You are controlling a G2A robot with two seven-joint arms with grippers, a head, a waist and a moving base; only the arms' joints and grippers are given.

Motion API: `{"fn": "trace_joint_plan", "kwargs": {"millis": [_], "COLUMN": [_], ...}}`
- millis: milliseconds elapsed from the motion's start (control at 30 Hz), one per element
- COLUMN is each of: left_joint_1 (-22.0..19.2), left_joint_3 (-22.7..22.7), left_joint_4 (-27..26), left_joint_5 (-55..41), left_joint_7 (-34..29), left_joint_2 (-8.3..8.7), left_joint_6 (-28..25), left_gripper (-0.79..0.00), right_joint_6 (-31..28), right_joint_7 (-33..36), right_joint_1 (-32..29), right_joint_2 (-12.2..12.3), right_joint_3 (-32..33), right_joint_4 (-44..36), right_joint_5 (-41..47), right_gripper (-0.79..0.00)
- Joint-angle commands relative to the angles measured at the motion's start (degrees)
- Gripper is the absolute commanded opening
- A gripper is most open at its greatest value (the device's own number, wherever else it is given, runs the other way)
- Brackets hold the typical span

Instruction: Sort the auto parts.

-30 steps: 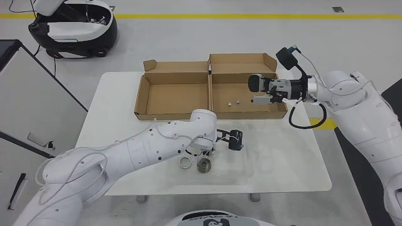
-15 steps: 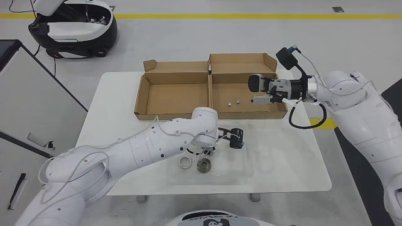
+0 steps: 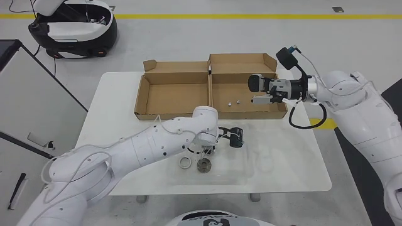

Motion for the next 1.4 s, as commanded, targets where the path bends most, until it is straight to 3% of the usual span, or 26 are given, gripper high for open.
{"fn": "trace_joint_plan", "kwargs": {"millis": [0, 667, 1367], "left_joint_1": [-0.1, 0.7, 0.6], "left_joint_3": [0.0, 0.0, 0.0], "left_joint_4": [0.0, 2.9, 2.5], "left_joint_5": [-0.1, 0.8, 0.1], "left_joint_7": [-0.1, 0.8, 0.5], "left_joint_2": [-0.02, -1.28, -1.02], "left_joint_6": [0.1, -0.8, -0.5], "left_gripper": [-0.536, -0.548, -0.576], "right_joint_6": [0.0, 0.0, 0.0], "right_joint_7": [0.0, 0.0, 0.0], "right_joint_1": [0.0, 0.0, 0.0], "right_joint_2": [0.0, 0.0, 0.0], "right_joint_3": [0.0, 0.0, 0.0], "right_joint_4": [0.0, 0.0, 0.0], "right_joint_5": [0.0, 0.0, 0.0], "right_gripper": [0.000, 0.000, 0.000]}}
